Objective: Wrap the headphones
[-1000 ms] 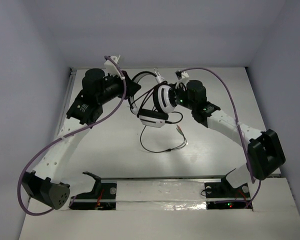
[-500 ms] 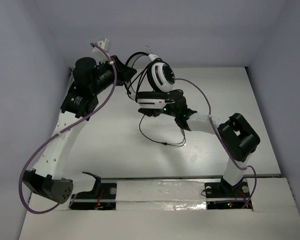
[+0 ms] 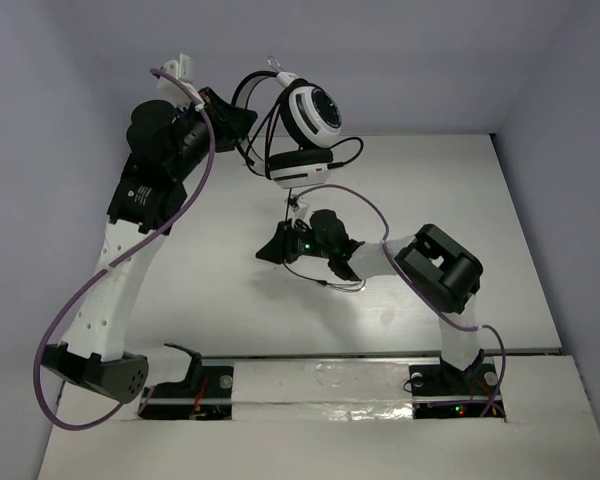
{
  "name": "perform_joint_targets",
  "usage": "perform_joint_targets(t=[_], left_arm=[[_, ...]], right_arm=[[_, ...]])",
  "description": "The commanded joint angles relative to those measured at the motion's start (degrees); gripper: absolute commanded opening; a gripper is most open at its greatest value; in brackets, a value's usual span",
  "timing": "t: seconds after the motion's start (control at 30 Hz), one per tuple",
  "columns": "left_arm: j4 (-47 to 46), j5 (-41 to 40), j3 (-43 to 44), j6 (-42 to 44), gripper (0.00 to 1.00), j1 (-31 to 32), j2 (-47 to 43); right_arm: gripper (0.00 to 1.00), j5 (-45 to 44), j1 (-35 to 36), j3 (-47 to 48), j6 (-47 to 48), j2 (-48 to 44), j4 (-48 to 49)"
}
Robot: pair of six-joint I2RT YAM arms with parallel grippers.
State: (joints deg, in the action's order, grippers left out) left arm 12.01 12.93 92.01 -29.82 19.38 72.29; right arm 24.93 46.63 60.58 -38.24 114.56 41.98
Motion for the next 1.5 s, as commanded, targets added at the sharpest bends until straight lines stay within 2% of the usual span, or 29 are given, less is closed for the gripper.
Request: perform_joint_targets(t=[0.0,0.13,0.27,0.37,0.4,0.5,0.6,0.73,0.77,0.9,0.97,1.07,1.17,1.2,1.3,1.47], left_arm=[[-4.5,-3.7,5.1,-2.2,0.0,-0.6,-1.0],[-4.0,-9.2,6.5,-0.4,0.0,-0.6,-1.2],[-3.2,-18.4,7.3,1.6,0.0,-0.6,-0.8],[-3.1,-24.9,6.3,3.1,0.0,-0.6,-0.2],[-3.6,-27.1,5.6,3.5,0.0,-0.6,-0.3],[-7.1,-35.5,-0.1,3.9,0.0,-0.6,-1.1],[-10.4,-41.7,-6.2,1.7,0.0,-0.6,-1.4],[-14.9,-46.8,-13.9,-0.9,0.0,-0.6,-1.5],[-15.5,-48.4,-16.4,-1.2,0.0,-0.6,-1.0],[-15.4,-52.6,-21.9,-2.0,0.0,0.0,1.1],[-16.1,-54.6,-25.9,-1.8,0.0,2.1,2.1],[-15.6,-56.5,-30.6,-1.4,0.0,5.0,3.3],[-14.8,-56.9,-33.0,-1.0,0.0,9.3,4.6],[-13.9,-57.1,-33.1,-1.3,0.0,10.6,5.0],[-11.3,-57.4,-34.1,-1.9,0.0,14.9,5.6],[-6.8,-56.8,-37.2,-1.8,0.0,17.9,1.8]], right_arm=[[0.37,0.7,0.7,-1.8,-0.5,-0.2,6.7],[0.34,0.5,1.4,-5.1,-1.0,-0.7,7.6],[0.34,-0.7,3.4,-9.4,-1.1,-2.4,5.9],[0.24,-2.1,5.8,-11.5,-0.4,-4.6,2.3],[0.15,-2.8,6.7,-12.1,-0.3,-5.8,0.7],[0.0,-5.7,12.2,-11.6,1.8,-8.2,-8.5],[0.0,-11.9,18.3,-9.3,5.5,-12.2,-21.5],[0.0,-16.4,22.2,-6.0,8.3,-18.8,-37.3],[0.0,-17.3,22.9,-3.9,9.8,-22.1,-44.3],[0.0,-21.4,24.1,3.7,13.7,-29.4,-60.0],[0.0,-23.5,24.1,6.9,16.5,-32.2,-67.6],[0.0,-31.6,24.1,14.6,20.4,-36.0,-76.8],[0.0,-40.7,24.1,21.1,24.2,-36.9,-81.7],[0.0,-46.2,24.1,22.6,24.9,-36.4,-82.8],[0.0,-53.4,22.4,25.9,27.1,-34.3,-84.4],[0.0,-58.4,16.3,28.2,30.1,-32.0,-85.4]])
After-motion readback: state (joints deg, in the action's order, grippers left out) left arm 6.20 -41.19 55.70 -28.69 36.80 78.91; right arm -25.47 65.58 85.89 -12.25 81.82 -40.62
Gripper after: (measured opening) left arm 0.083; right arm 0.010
